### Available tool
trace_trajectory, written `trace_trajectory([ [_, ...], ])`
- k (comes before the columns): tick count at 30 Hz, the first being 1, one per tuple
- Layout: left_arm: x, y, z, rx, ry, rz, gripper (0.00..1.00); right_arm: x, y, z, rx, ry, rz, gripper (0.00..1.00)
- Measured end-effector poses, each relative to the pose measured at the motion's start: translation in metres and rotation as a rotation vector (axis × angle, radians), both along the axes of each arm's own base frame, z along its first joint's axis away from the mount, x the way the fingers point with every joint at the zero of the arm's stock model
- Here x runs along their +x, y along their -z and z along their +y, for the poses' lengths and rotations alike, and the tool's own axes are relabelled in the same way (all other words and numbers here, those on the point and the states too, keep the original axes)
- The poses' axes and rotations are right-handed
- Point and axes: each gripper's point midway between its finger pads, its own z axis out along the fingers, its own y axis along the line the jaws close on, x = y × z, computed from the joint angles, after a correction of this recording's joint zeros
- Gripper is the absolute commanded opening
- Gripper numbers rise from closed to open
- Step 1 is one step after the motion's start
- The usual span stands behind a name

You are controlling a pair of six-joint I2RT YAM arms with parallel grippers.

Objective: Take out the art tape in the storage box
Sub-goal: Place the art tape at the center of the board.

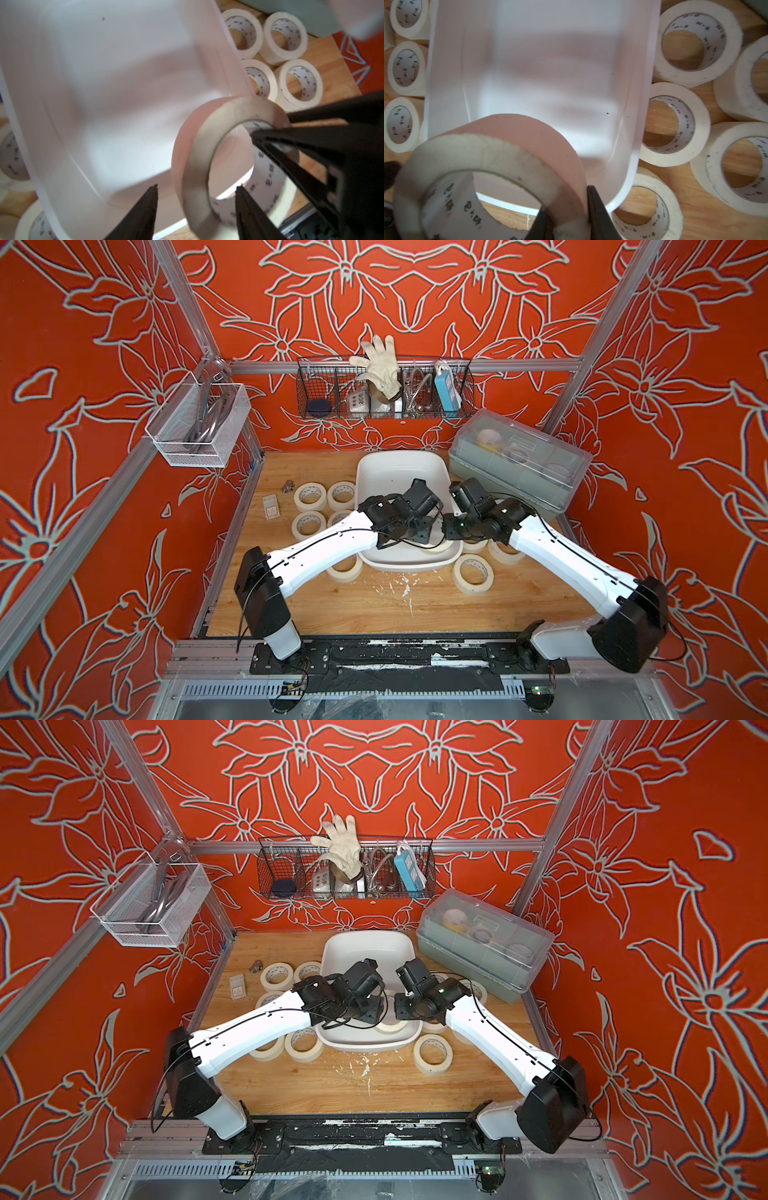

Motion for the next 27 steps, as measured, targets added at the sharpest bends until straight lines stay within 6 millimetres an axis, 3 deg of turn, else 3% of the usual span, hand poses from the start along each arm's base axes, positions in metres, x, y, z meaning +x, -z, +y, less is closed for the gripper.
trace_trajectory([
  [4, -0.007, -0.027, 0.001, -0.09, 0.018, -0.035, 0.84, -0.005, -0.003, -0.025, -0.037, 0.032, -0.015, 0.0],
  [7, -0.007, -0.036, 0.004, -0.122, 0.016, -0.052, 0.85, -0.013, -0.002, -0.051, -0.059, 0.083, -0.008, 0.0],
  [14, -0.002, -0.026, 0.013, -0.115, -0.006, -0.044, 0.85, -0.041, 0.017, -0.118, -0.098, 0.255, 0.034, 0.0],
  [23, -0.001, -0.024, 0.013, -0.109, -0.009, -0.045, 0.85, -0.08, 0.063, -0.173, -0.125, 0.538, 0.148, 0.0],
  [27, 0.001, -0.021, 0.014, -0.103, -0.013, -0.04, 0.85, -0.101, 0.068, -0.195, -0.114, 0.726, 0.119, 0.0],
])
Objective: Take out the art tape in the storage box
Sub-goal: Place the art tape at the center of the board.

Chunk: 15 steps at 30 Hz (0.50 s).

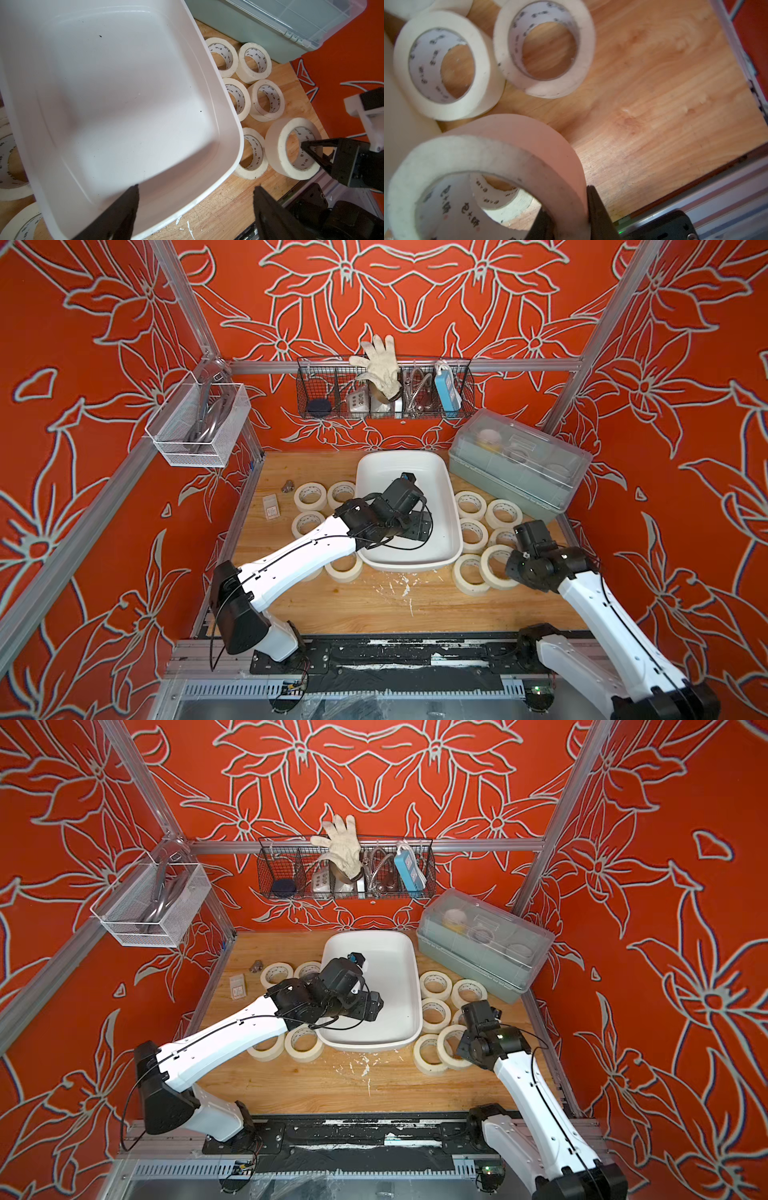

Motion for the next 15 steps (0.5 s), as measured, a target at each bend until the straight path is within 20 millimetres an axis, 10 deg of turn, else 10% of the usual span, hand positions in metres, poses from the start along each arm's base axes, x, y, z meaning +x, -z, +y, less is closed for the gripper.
trace_trajectory([
  [15, 0.002, 0.006, -0.001, 0.012, -0.002, 0.011, 0.85, -0.048, 0.046, -0.039, 0.007, 0.436, 0.074, 0.0],
])
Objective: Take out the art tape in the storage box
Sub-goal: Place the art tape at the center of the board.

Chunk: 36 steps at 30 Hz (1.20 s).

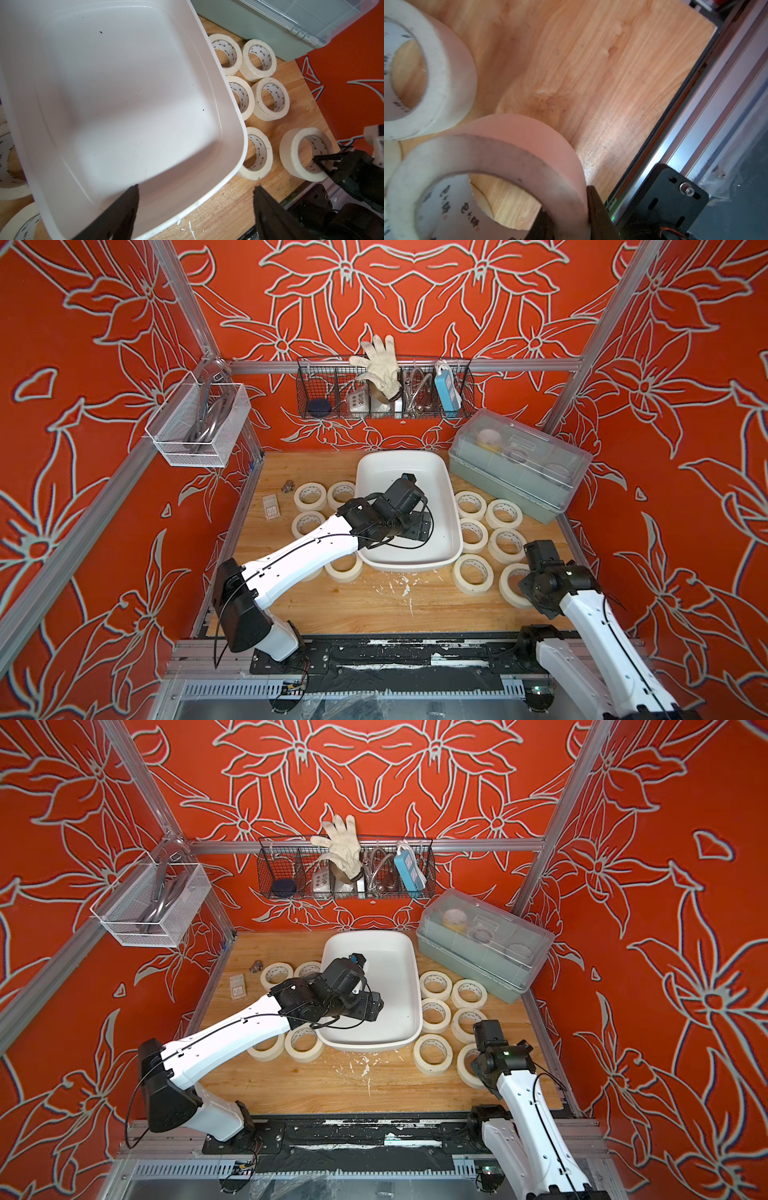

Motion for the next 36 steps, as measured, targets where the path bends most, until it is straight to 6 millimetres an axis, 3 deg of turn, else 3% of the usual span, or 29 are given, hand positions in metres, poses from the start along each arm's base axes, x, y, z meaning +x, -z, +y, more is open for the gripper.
trace_trajectory([
  [11, 0.0, 0.0, 0.0, -0.002, -0.001, 0.003, 0.85, 0.02, 0.033, 0.0, 0.044, 0.05, -0.047, 0.02],
  [13, 0.0, 0.001, -0.001, -0.002, 0.0, 0.005, 0.85, 0.025, 0.034, -0.001, 0.043, 0.054, -0.06, 0.2],
  [21, 0.0, 0.004, -0.002, 0.002, 0.001, 0.013, 0.85, 0.04, 0.035, -0.004, 0.034, 0.033, -0.089, 0.47],
  [24, 0.0, 0.005, -0.002, 0.001, 0.001, 0.014, 0.85, 0.045, 0.032, -0.004, 0.029, 0.018, -0.106, 0.52],
  [26, 0.001, 0.005, -0.002, 0.002, -0.002, 0.012, 0.85, 0.048, 0.027, -0.005, 0.024, 0.003, -0.123, 0.55],
  [30, 0.004, 0.008, 0.003, 0.018, -0.02, 0.002, 0.85, 0.057, 0.003, -0.006, 0.0, -0.051, -0.179, 0.71],
  [36, 0.016, 0.013, 0.016, 0.064, -0.045, -0.032, 0.86, 0.078, -0.048, -0.004, -0.021, -0.146, -0.281, 0.76],
])
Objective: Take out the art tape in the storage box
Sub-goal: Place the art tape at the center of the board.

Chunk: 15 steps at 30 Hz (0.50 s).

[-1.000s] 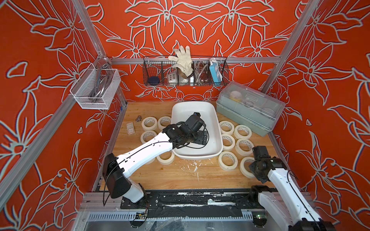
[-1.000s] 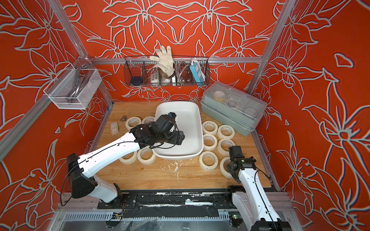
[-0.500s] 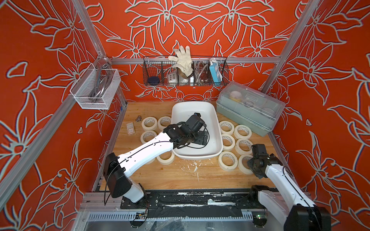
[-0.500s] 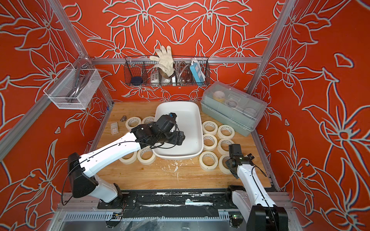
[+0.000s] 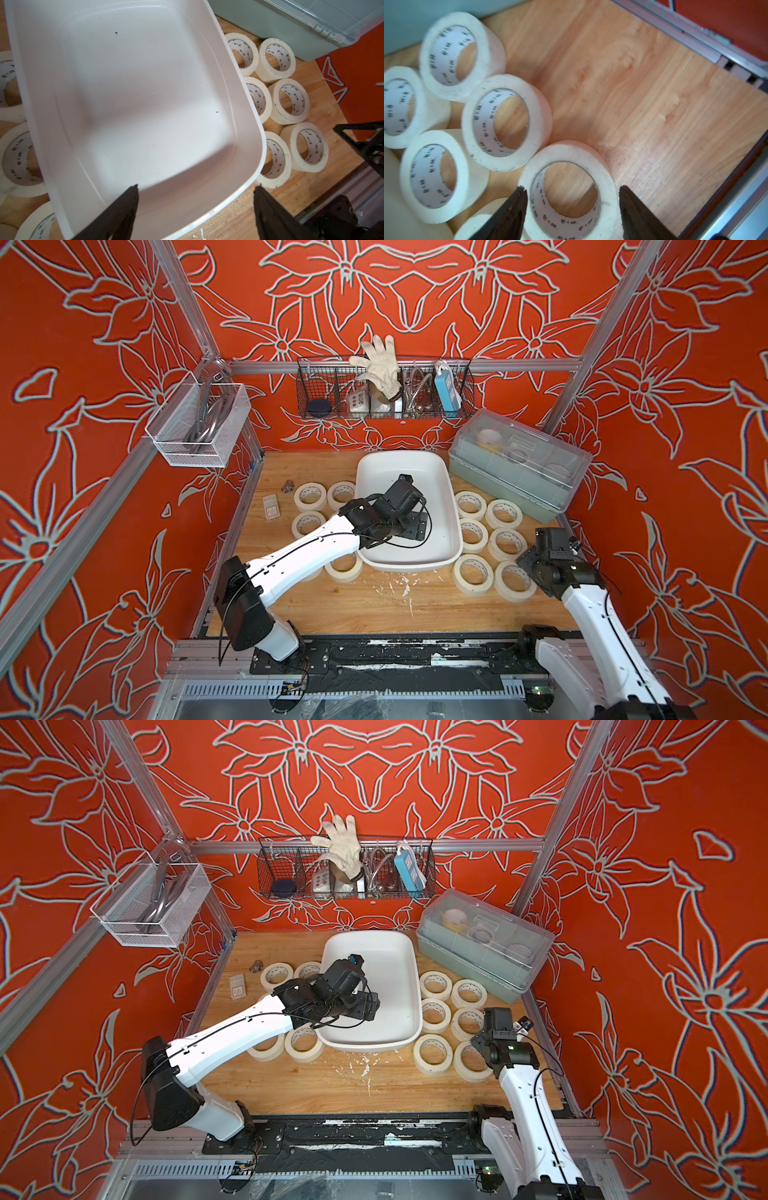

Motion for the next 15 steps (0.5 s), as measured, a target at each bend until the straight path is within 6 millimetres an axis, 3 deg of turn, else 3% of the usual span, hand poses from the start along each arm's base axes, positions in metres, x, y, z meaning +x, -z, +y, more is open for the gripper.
trace_trajectory([
  [4, 0.01, -0.006, 0.014, 0.016, -0.022, -0.074, 0.91, 0.015, -0.021, 0.017, 0.056, -0.105, -0.073, 0.79],
  [7, 0.017, -0.009, 0.04, 0.042, -0.072, -0.134, 0.95, 0.029, -0.035, 0.038, 0.119, -0.219, -0.14, 0.81],
  [11, 0.026, -0.014, 0.092, 0.089, -0.189, -0.249, 0.98, 0.053, -0.055, 0.055, 0.143, -0.348, -0.255, 0.99],
  [15, 0.031, -0.01, 0.152, 0.131, -0.346, -0.319, 0.98, 0.077, -0.061, 0.057, 0.084, -0.43, -0.302, 0.99],
])
